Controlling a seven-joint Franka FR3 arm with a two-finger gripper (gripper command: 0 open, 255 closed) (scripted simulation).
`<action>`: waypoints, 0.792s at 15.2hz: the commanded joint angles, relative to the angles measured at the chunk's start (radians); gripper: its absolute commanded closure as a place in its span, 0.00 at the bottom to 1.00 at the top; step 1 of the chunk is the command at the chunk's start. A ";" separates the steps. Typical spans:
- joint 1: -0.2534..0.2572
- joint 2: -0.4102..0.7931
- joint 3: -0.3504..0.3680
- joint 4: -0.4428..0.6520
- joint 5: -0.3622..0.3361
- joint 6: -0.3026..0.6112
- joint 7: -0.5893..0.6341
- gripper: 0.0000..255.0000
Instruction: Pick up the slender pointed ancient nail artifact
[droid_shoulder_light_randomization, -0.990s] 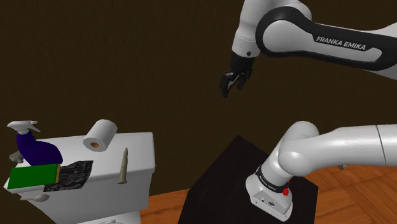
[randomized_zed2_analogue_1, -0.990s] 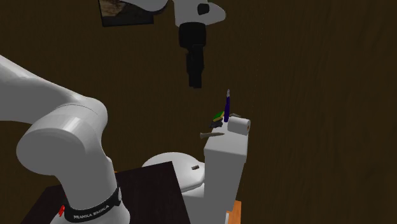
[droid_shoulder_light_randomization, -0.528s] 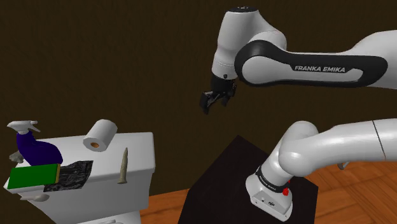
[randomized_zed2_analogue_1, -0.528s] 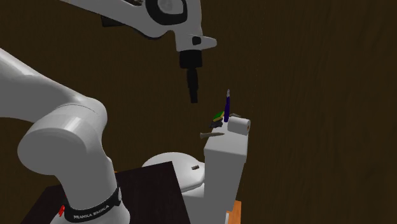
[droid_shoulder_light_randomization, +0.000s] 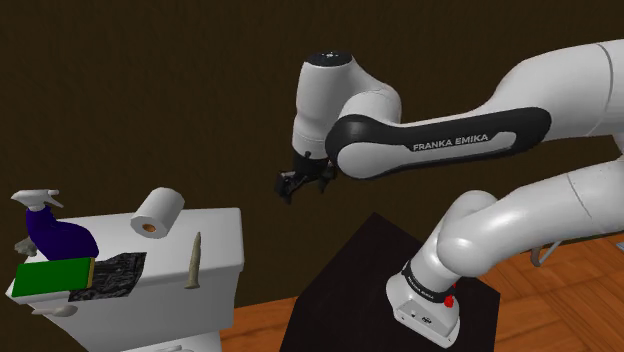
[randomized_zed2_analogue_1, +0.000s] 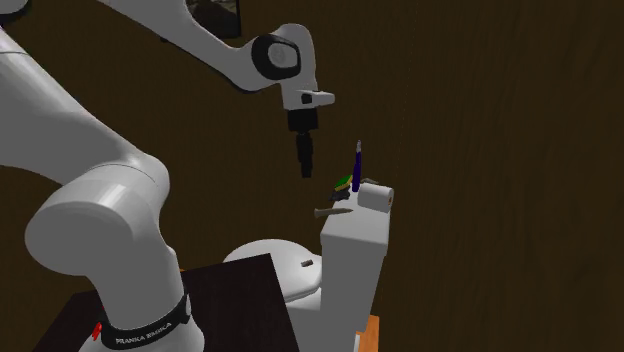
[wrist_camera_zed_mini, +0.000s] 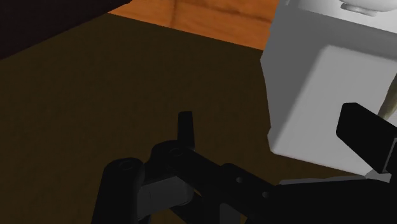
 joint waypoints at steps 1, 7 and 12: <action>-0.020 0.075 0.056 0.013 -0.012 0.067 0.080 0.00; -0.104 0.331 0.221 0.109 -0.151 0.205 0.361 0.00; -0.135 0.609 0.300 0.242 -0.416 0.247 0.673 0.00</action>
